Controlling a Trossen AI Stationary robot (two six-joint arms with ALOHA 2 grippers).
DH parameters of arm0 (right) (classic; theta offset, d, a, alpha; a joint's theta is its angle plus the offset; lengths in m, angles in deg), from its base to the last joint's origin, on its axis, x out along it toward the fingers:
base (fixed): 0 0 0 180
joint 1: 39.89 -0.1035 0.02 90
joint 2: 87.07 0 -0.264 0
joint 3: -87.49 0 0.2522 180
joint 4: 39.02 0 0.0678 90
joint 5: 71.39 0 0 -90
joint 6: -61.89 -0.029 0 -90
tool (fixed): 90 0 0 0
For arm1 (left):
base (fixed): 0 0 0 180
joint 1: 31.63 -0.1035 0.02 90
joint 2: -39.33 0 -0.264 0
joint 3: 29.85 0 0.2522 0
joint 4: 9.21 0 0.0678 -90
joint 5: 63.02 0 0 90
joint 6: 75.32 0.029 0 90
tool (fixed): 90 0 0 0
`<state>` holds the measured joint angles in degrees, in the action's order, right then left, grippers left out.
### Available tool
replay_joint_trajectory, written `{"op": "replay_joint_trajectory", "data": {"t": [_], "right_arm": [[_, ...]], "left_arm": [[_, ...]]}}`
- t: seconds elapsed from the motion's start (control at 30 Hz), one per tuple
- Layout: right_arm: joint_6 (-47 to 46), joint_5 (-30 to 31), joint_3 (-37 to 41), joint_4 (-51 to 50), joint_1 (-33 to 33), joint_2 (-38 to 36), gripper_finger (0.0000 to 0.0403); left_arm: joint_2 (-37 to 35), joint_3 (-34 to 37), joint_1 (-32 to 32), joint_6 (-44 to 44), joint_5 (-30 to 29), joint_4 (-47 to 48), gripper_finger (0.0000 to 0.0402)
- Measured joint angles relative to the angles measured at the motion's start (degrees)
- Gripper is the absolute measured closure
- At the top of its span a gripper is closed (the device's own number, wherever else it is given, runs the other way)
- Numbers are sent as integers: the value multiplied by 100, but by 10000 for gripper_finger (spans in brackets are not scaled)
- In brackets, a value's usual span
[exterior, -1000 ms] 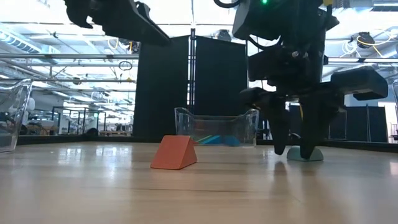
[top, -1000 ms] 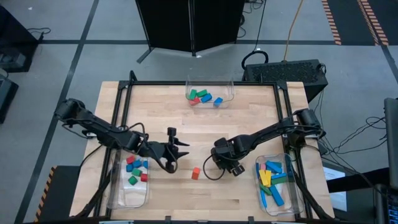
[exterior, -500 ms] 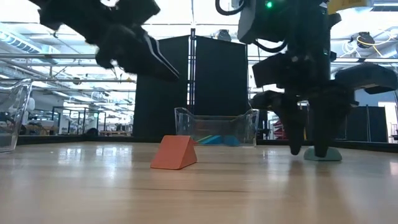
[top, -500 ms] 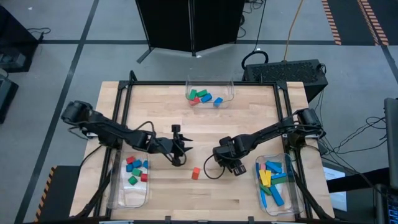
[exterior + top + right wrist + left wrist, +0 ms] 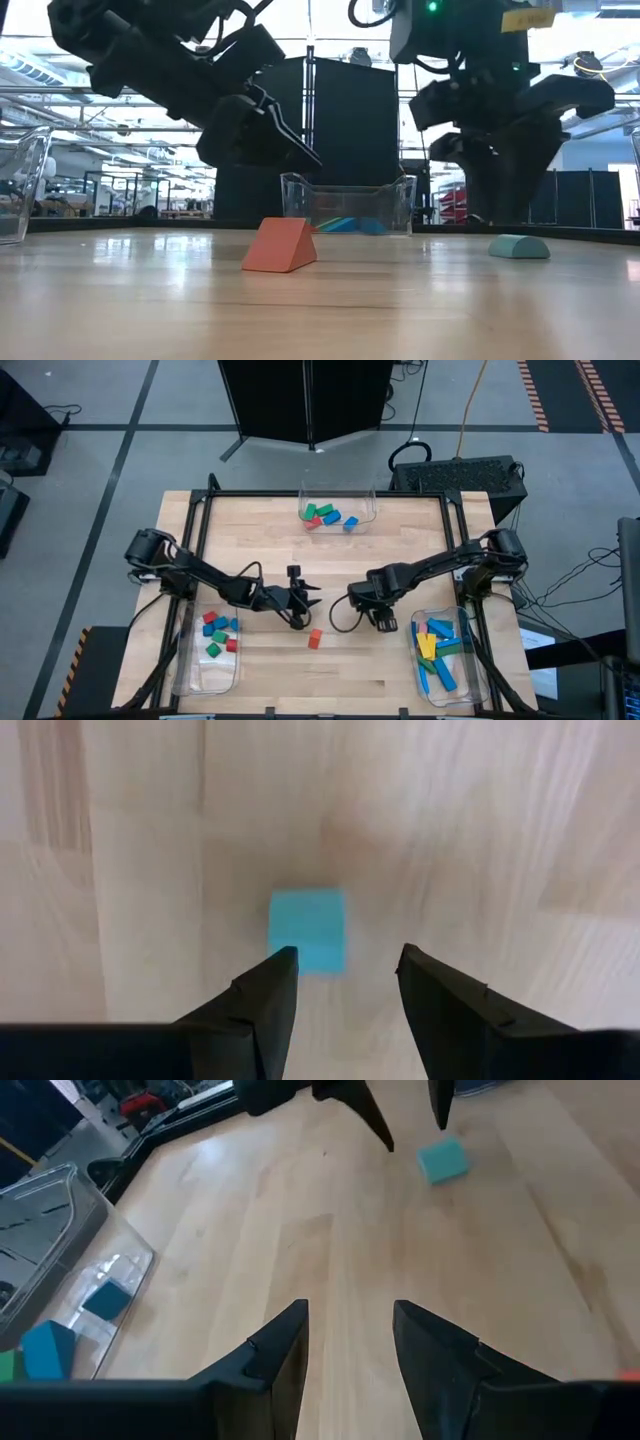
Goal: Sort blocks by size
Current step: Put the light blue half circle block into the bottom left transparent bin
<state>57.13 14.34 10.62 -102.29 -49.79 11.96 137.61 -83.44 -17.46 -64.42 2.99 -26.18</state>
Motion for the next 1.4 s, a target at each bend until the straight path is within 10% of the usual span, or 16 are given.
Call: {"op": "replay_joint_trajectory", "data": {"t": [0.67,1.07,1.4], "right_arm": [[-310,-175,157,42,-6,186,232],[-636,-449,195,83,-82,184,131],[-1551,-614,195,13,-209,184,127]], "left_arm": [[12,-2,4,-10,83,-3,252],[12,-1,4,-12,83,17,252],[12,-2,4,-16,83,22,252]]}}
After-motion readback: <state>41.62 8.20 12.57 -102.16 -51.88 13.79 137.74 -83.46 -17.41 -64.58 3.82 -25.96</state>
